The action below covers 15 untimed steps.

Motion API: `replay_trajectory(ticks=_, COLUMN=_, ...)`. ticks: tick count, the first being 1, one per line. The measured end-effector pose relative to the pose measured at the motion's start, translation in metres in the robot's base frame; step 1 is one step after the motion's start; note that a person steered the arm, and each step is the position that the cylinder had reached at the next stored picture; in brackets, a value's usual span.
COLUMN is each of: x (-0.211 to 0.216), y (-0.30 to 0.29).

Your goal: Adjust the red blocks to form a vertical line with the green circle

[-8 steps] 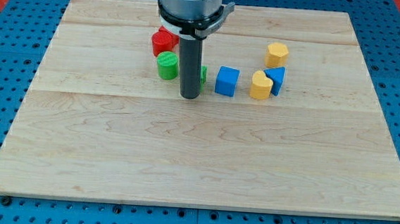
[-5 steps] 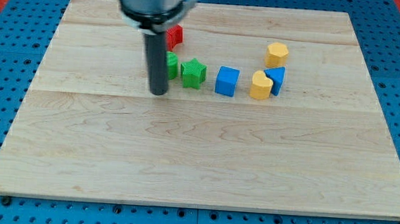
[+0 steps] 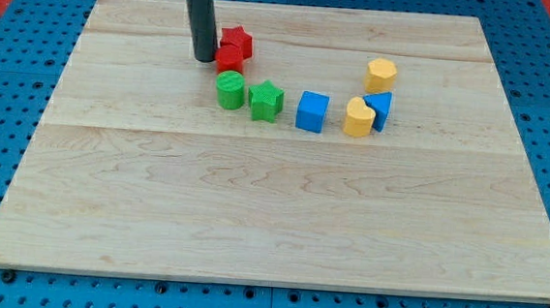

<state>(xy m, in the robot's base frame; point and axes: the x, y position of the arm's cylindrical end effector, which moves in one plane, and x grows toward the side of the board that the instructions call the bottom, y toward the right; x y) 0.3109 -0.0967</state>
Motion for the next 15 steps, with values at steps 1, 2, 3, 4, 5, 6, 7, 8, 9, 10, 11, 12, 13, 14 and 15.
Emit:
replay_trajectory(ticks=1, x=0.004, y=0.001)
replay_trajectory(ticks=2, x=-0.004, y=-0.021)
replay_trajectory(ticks=3, x=-0.032, y=-0.032)
replay_trajectory(ticks=4, x=-0.036, y=0.023)
replay_trajectory(ticks=5, x=-0.036, y=0.046)
replay_trajectory(ticks=6, x=-0.051, y=0.045)
replay_trajectory(ticks=7, x=-0.071, y=0.164)
replay_trajectory(ticks=8, x=-0.071, y=0.173)
replay_trajectory(ticks=9, x=-0.052, y=0.138)
replay_trajectory(ticks=10, x=-0.018, y=0.11)
replay_trajectory(ticks=11, x=-0.016, y=0.108)
replay_trajectory(ticks=12, x=-0.014, y=0.139)
replay_trajectory(ticks=13, x=0.025, y=0.131)
replay_trajectory(ticks=14, x=0.02, y=0.107)
replay_trajectory(ticks=15, x=-0.003, y=0.104)
